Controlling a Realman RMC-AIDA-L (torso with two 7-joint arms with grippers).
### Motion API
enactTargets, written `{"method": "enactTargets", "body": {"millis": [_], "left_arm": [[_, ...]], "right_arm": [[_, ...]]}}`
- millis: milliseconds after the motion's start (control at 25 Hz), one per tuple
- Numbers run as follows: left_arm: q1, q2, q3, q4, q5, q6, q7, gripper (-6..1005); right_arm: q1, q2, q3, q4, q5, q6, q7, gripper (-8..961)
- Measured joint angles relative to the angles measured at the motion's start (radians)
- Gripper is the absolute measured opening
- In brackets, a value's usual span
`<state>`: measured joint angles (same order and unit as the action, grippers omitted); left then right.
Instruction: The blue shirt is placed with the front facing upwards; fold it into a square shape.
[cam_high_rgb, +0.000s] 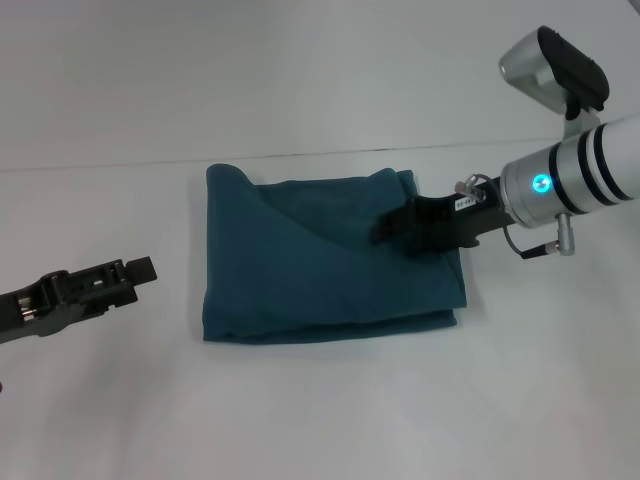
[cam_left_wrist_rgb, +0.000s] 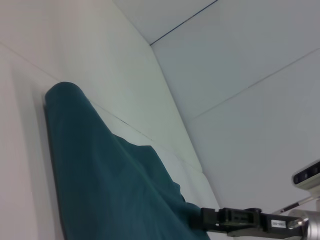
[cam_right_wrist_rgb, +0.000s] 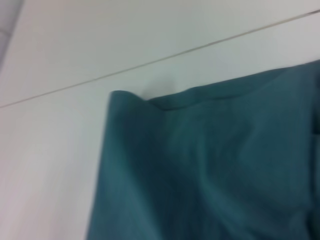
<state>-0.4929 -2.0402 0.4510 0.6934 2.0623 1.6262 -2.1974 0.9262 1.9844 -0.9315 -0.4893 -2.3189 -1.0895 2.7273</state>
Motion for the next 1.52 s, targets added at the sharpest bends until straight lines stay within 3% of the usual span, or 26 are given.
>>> {"method": "enactTargets", "body": {"millis": [320, 680, 920, 1200, 1520], "left_arm": [[-0.001, 0.000, 0.000, 0.000, 0.000, -0.007, -0.001, 765], [-0.002, 0.006, 0.000, 0.000, 0.001, -0.012, -0.037, 765], [-0.004, 0.017, 0.007, 0.007, 0.014, -0.012, -0.130, 762], [-0.053, 0.029, 0.020, 0.005, 0.120, -0.036, -0.270, 759], [-0.123, 0.024, 0.166, -0.067, 0.141, -0.203, -0.356, 756]], "right_arm": [[-0.008, -0.019, 0.004, 0.012, -0.064, 0.008, 0.037, 651], [-0.048, -0.056, 0.107, -0.139, -0.049, -0.194, 0.029, 651], [-0.093, -0.097, 0.179, -0.242, -0.047, -0.295, 0.023, 651], [-0.129, -0.148, 0.218, -0.250, -0.047, -0.360, 0.021, 650], [-0.140, -0.169, 0.235, -0.252, -0.046, -0.385, 0.017, 651]]}}
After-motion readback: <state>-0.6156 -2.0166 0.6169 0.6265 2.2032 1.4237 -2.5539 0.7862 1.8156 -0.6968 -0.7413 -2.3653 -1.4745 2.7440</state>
